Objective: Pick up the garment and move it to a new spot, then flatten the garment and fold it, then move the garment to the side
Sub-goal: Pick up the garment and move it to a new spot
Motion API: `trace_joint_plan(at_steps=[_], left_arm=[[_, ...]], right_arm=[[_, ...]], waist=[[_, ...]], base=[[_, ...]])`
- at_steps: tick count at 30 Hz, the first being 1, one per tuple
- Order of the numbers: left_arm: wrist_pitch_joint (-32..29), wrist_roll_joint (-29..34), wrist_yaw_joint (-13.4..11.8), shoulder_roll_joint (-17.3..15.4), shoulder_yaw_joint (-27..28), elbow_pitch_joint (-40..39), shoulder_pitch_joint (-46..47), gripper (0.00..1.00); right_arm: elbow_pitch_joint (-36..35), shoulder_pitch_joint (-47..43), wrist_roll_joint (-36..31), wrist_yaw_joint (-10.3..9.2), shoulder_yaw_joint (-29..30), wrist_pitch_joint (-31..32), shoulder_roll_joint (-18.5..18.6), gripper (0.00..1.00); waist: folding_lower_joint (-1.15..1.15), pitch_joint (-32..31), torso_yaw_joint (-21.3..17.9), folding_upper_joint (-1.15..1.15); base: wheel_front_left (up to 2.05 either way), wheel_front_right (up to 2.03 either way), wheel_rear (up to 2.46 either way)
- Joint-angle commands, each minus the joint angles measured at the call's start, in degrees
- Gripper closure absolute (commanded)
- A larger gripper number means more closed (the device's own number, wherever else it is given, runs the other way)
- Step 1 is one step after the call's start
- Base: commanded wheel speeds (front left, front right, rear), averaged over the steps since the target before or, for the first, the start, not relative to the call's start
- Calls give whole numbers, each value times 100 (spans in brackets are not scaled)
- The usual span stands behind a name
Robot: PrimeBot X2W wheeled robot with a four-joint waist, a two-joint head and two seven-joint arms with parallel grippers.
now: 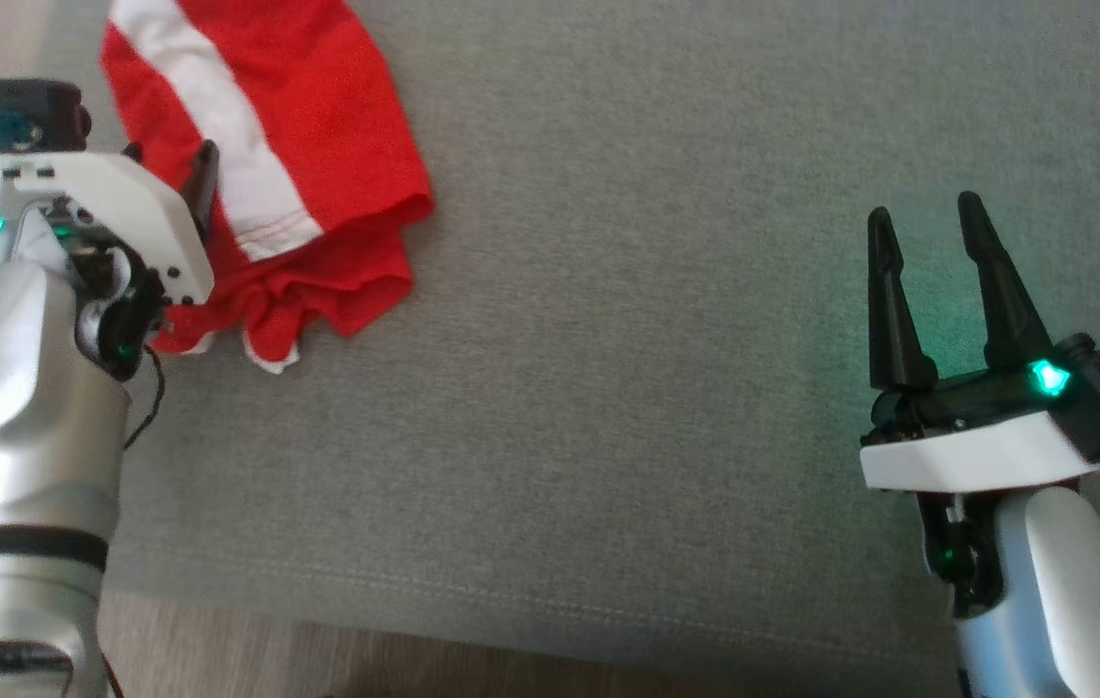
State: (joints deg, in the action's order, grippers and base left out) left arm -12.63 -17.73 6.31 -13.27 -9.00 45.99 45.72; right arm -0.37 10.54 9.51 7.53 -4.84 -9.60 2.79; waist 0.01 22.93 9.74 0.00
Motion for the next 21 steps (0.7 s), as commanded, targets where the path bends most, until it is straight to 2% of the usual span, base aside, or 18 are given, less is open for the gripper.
trace_joint_plan(at_steps=[1, 11, 12, 13, 16, 21], left_arm=[[-83, -35, 27, -338, 85, -54, 286, 0], [-991, -593, 114, -414, -451, 810, 785, 0], [-1081, -704, 115, -418, -536, 832, 786, 3], [-1122, -796, 115, -440, -626, 826, 782, 100], [-978, -990, 116, -545, -793, 780, 771, 100], [-201, -1246, 117, -521, -690, 702, 718, 100]], right_arm=[[-247, 143, -10, -4, -149, -44, 9, 0], [-337, 241, 9, -4, -164, -114, 9, 0], [-337, 247, 16, -4, -165, -121, 9, 0], [-329, 252, 23, -4, -172, -128, 9, 0], [-282, 246, 44, -4, -194, -155, 9, 0], [-144, 192, 90, -4, -271, -216, 9, 0]], waist=[[-1, 211, -178, 0], [-1, 445, -420, 0], [-1, 448, -437, 0], [-1, 441, -456, 0], [-1, 360, -503, 0], [-1, 28, -582, 0]], base=[[0, 0, 0], [0, 0, 0], [0, 0, 0], [0, 0, 0], [0, 0, 0], [0, 0, 0]])
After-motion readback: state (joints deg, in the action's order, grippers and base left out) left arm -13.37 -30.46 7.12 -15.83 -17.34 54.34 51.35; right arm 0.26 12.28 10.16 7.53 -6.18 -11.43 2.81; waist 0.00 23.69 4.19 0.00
